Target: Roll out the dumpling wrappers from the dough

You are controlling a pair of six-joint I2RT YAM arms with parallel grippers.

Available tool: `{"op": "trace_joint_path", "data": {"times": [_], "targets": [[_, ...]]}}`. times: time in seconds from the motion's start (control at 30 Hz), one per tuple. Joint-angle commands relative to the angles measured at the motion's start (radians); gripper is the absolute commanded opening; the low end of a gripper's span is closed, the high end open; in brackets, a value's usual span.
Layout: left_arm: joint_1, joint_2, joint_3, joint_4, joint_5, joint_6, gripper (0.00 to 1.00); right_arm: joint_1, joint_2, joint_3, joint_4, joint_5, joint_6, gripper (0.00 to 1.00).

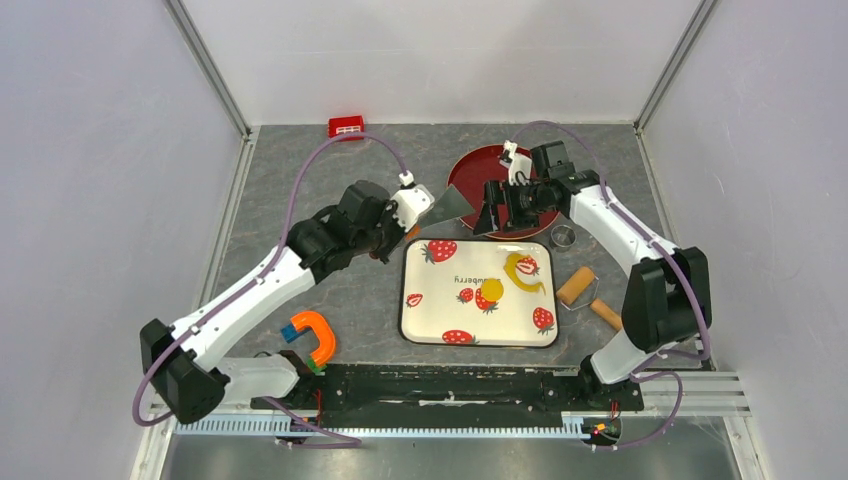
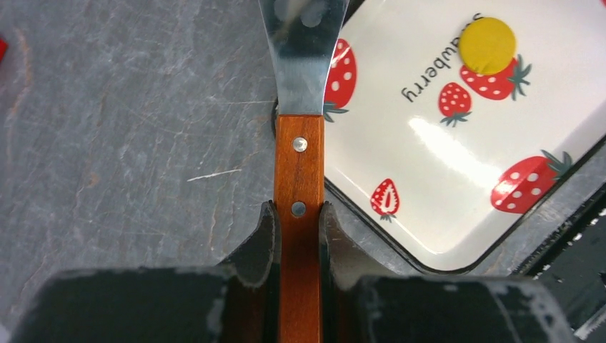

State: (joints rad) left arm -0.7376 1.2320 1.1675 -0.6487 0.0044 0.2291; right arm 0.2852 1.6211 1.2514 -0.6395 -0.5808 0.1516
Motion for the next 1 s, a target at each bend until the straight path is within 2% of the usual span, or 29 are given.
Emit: {"op": "trace_joint_path", "data": {"times": [0.0, 0.17, 0.3, 0.4, 0.47, 0.7, 0.97], "targets": [[-0.003, -0.099, -0.058, 0.153, -0.105, 0.057, 0.02, -0.011, -0.065, 0.011, -0.016, 0.054, -0.047, 0.98], [-0.003, -0.222, -0.215, 0.304, -0.078, 0.147, 0.02, -0.061, -0.129, -0.089, -0.029, 0.084, -0.072, 0.98], [-0.003, -0.339, -0.377, 0.451, 0.032, 0.246, 0.02, -0.111, -0.189, -0.189, -0.034, 0.111, -0.083, 0.98], [-0.003, -0.410, -0.474, 0.481, 0.136, 0.361, 0.02, -0.137, -0.225, -0.271, -0.031, 0.117, -0.089, 0.98], [-0.003, -0.434, -0.505, 0.485, 0.157, 0.378, 0.02, -0.144, -0.246, -0.325, -0.030, 0.112, -0.086, 0.98], [-0.003, -0.374, -0.492, 0.374, 0.188, 0.398, 0.02, -0.145, -0.298, -0.474, -0.020, 0.116, -0.072, 0.98], [-0.003, -0.242, -0.490, 0.336, 0.259, 0.420, 0.02, -0.181, -0.299, -0.502, -0.060, 0.256, -0.090, 0.98]]}}
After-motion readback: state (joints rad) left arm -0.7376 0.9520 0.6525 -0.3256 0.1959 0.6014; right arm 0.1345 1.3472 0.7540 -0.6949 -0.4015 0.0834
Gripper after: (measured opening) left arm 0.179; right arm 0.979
